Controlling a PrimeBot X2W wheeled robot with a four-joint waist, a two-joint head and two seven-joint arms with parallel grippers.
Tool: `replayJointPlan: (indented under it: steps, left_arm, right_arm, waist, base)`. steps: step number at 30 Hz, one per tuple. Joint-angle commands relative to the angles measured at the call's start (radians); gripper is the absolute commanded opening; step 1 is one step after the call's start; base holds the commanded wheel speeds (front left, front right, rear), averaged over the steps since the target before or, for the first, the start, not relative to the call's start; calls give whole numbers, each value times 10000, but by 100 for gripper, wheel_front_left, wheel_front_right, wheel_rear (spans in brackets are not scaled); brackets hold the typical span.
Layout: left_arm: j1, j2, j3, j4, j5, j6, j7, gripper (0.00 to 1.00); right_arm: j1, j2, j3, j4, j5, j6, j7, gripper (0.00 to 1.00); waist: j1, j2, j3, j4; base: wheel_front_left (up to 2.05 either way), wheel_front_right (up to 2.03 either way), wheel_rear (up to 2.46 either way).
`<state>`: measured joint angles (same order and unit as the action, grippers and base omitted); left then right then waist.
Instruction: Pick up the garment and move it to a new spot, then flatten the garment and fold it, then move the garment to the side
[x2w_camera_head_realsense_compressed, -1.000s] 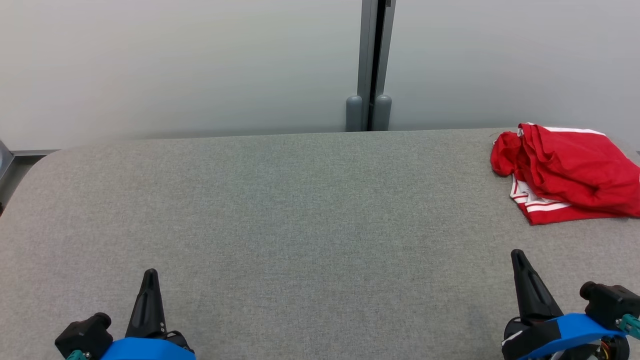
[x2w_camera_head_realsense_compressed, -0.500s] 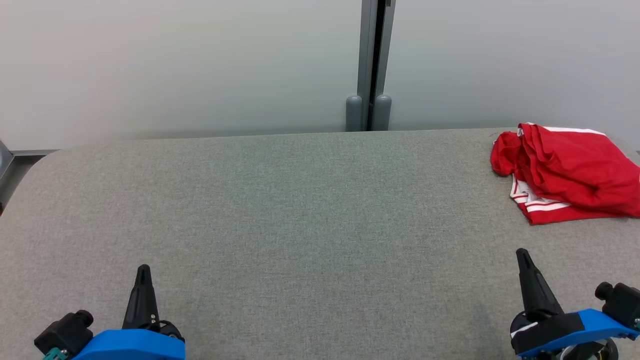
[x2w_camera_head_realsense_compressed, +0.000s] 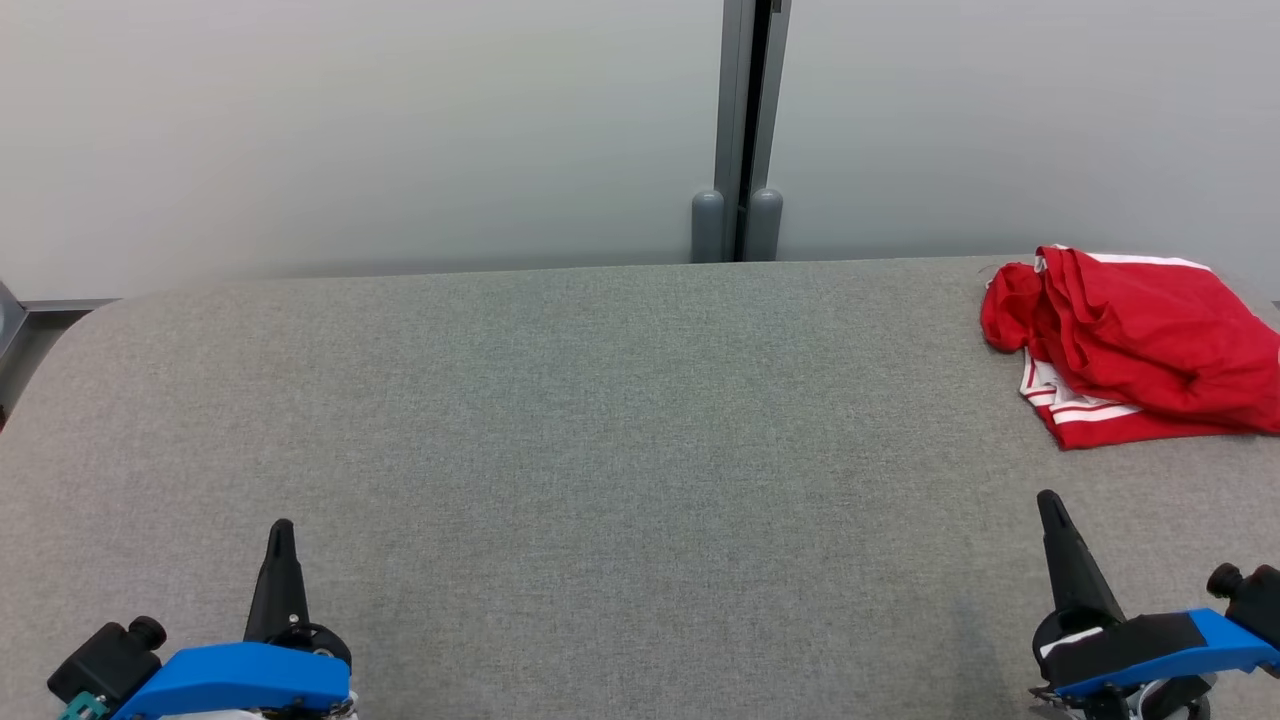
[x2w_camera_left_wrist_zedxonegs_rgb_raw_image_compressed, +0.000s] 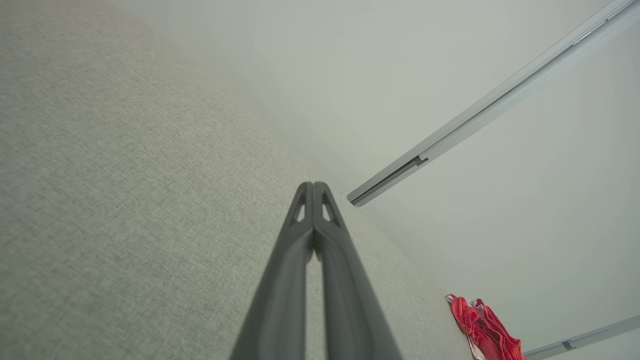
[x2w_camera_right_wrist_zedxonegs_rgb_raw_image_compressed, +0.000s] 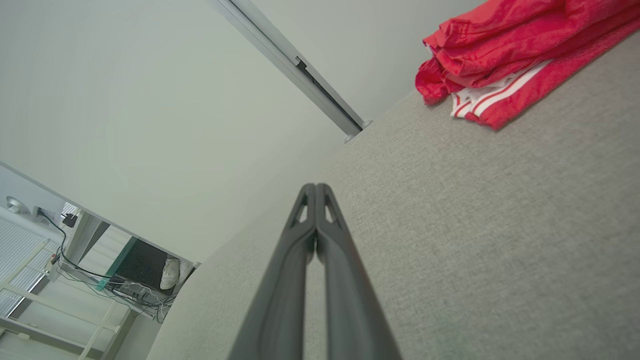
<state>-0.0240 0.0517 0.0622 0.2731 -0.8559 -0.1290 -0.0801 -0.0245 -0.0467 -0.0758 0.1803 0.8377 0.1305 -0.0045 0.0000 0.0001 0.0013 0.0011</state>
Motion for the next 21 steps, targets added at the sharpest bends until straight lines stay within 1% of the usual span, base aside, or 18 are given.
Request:
replayJointPlan:
  steps: [1,21]
  left_arm:
    - [-294,14,91,-157,-278,-12,82,0]
    - [-502,4,228,-203,-2586,-17,679,0]
  right_arm:
    - [-304,-38,-53,-71,289,3,38,0]
    - [-490,-44,-163,152,2658,3,405,0]
  waist:
    - [0,-1,0,0]
    - [0,-1,5,-3]
  base:
    - [0,0,0]
    - [0,0,0]
